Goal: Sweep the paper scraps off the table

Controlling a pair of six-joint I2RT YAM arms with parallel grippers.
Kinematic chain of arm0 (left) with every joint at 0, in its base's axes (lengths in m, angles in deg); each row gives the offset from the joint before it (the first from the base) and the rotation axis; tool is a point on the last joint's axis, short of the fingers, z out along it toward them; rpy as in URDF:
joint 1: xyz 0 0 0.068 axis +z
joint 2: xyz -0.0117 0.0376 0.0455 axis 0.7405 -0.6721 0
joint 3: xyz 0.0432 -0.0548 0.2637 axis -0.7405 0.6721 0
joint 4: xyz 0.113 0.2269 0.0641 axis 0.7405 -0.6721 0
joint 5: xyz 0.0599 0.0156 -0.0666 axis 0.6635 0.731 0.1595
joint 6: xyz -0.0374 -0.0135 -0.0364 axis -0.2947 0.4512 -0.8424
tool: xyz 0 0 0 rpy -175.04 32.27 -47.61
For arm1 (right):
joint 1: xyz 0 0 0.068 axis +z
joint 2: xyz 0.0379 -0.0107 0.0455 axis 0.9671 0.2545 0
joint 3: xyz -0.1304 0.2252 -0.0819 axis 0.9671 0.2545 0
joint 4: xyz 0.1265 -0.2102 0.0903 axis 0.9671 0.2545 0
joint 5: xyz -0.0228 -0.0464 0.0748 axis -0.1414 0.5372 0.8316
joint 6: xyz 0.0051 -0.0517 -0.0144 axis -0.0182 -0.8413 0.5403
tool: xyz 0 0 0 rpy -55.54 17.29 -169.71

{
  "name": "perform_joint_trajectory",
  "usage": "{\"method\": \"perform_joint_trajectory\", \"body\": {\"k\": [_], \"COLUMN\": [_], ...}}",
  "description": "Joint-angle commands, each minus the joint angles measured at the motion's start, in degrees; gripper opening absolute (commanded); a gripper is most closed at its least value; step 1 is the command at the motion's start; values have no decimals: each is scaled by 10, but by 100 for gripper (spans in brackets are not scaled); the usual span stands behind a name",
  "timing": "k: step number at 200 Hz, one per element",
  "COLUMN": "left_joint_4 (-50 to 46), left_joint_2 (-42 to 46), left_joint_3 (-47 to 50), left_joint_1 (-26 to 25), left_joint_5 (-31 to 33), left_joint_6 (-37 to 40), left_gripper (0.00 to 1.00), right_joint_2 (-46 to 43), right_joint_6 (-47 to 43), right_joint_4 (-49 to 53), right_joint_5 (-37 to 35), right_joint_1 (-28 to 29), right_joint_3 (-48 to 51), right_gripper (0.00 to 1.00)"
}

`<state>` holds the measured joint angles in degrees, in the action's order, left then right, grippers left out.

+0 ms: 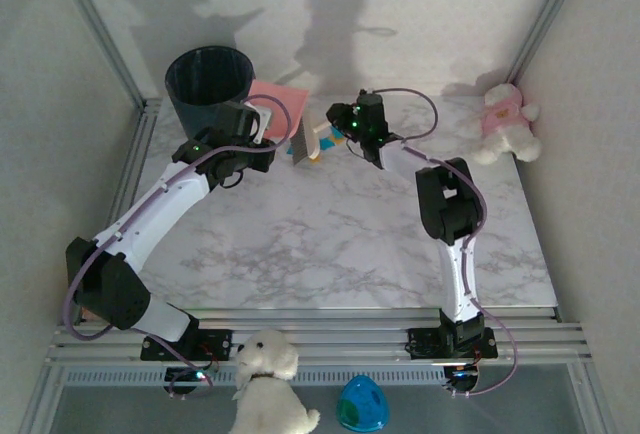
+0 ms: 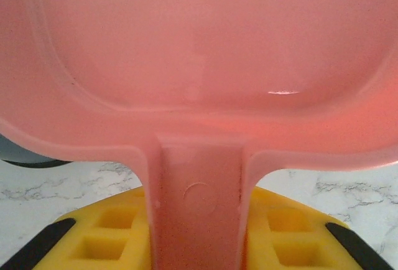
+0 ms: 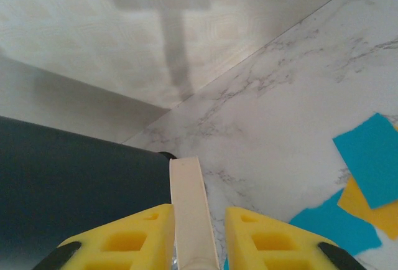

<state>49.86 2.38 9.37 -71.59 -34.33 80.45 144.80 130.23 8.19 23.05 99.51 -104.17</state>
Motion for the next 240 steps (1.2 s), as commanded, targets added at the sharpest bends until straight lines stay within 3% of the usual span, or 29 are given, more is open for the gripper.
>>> {"method": "perform_joint_trajectory", "body": {"k": [1,48,104,184,240], "left_joint_4": [5,0,-5,-12,-16], "left_joint_2": [3,0,1,-7,-12], "left_joint_3": [2,1,1,-3,-6], "left_joint_1": [0,1,3,3,3], "left_joint_5": [19,22,25,12,7], "left_joint_6": [9,11,16,16,15], "left_gripper": [0,0,0,0,0], "right_joint_2": [27,59,35,-88,-190], "right_joint_6": [12,-20,-60,-22,-3], "right_joint_4": [25,107,186,182,166], "right_joint_5": [10,-40,-156,-282,-313], "right_joint_1": [-3,-3,-8,-10,-10], "right_joint_3": [-55,-120,-108,68,220], "right_gripper": [0,0,0,0,0]}}
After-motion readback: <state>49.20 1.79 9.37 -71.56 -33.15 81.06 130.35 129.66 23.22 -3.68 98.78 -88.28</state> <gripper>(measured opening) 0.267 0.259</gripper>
